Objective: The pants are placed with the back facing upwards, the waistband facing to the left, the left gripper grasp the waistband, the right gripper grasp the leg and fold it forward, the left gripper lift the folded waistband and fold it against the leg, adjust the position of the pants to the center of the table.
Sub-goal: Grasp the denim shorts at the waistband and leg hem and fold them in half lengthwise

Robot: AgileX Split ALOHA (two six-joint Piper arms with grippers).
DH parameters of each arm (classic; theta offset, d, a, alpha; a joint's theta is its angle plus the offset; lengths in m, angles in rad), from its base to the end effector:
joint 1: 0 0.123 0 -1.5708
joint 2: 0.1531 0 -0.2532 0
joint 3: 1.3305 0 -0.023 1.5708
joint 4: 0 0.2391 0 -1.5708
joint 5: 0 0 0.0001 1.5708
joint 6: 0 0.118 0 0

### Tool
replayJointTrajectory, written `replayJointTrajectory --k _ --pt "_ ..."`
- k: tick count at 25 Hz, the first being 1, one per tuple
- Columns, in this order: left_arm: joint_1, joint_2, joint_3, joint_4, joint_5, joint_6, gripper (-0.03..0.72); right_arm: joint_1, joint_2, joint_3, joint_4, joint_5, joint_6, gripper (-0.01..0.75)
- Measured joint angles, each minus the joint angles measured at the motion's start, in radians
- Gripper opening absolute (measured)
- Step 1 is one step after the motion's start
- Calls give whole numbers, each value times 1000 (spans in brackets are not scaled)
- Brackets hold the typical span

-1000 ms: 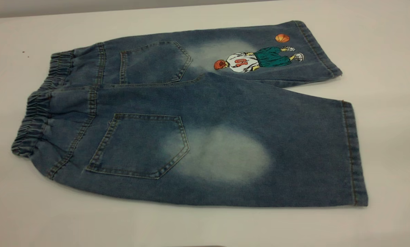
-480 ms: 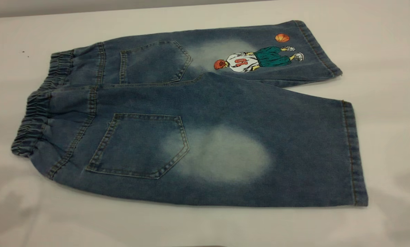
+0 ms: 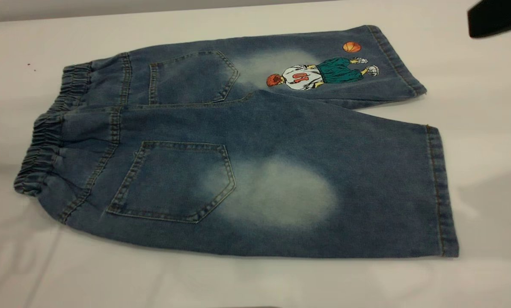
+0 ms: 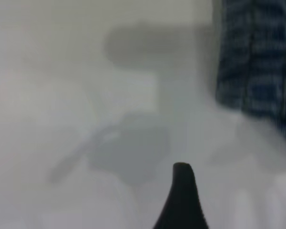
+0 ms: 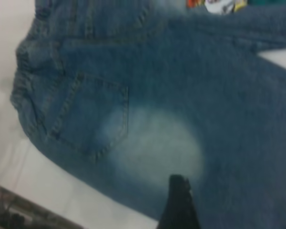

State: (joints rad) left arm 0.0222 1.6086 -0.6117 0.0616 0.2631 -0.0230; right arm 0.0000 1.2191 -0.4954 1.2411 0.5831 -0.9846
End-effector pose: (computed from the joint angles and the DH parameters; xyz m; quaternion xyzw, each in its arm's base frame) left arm 0.2586 0.0076 0.0882 0.0054 0.9802 0.0136 0.1976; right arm 0.2226 0.0616 0.1721 -0.0067 0.9054 0.2854 0.3143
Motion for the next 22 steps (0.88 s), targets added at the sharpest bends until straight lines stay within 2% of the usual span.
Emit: replayJointTrajectory --k 9,22 --pt "0 232 -95 -10 -129 0 517 0 16 0 61 -30 -66 474" --pt "-59 379 -116 -12 -206 -1 514 0 16 0 64 -36 -70 474"
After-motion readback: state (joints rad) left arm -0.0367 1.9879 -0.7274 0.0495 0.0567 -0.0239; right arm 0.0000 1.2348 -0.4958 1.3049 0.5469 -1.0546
